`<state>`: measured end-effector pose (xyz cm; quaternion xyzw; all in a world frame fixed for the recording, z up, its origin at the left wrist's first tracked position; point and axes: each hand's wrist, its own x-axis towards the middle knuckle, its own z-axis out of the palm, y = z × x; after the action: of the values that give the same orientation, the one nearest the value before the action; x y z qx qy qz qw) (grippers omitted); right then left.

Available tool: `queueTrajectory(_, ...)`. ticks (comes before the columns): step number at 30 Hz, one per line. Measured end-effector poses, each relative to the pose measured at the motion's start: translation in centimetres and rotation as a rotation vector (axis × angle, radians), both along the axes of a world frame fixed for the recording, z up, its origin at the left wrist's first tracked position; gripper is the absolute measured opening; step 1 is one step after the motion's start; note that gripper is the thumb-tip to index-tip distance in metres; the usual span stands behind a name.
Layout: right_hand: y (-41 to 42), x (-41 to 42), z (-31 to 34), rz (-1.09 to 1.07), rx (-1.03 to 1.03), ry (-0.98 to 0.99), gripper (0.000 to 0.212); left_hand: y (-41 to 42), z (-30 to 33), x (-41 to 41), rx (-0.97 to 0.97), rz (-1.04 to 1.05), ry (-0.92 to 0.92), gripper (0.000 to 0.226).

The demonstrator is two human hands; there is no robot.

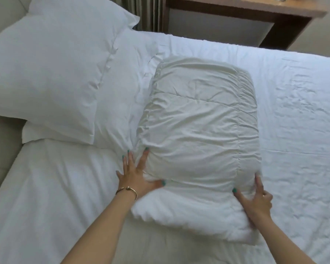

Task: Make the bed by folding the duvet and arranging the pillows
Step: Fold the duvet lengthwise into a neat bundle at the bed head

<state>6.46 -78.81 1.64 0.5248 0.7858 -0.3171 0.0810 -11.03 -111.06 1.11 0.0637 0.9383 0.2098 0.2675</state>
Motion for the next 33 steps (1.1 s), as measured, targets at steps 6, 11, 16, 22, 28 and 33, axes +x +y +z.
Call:
queueTrajectory(6,-1.7,-3.7,-4.5,-0.177,0.122,-0.107,0.133,-1.5,-5.8,-3.6,0.192,0.016,-0.078,0.131)
queueTrajectory(11,-1.4,-3.7,-5.9,-0.203,0.141,-0.169,0.132,-1.6,-8.5,-3.2,0.363,0.040,-0.052,0.132)
queueTrajectory(16,-1.6,-4.9,-6.5,-0.220,0.145,-0.133,0.132,-0.4,-9.5,-3.2,0.314,0.063,0.032,0.131)
queueTrajectory(22,-3.2,-2.4,-3.2,-0.110,0.204,0.019,0.111,-0.4,-6.3,-1.2,0.407,0.090,0.161,0.125)
queueTrajectory(28,-7.4,4.8,1.4,0.133,0.231,0.031,0.086,-2.6,0.0,6.6,0.402,0.062,0.179,0.110)
queueTrajectory(33,-11.9,18.4,1.6,0.161,0.120,0.047,0.079,-7.8,2.4,19.4,0.322,0.059,0.120,0.109)
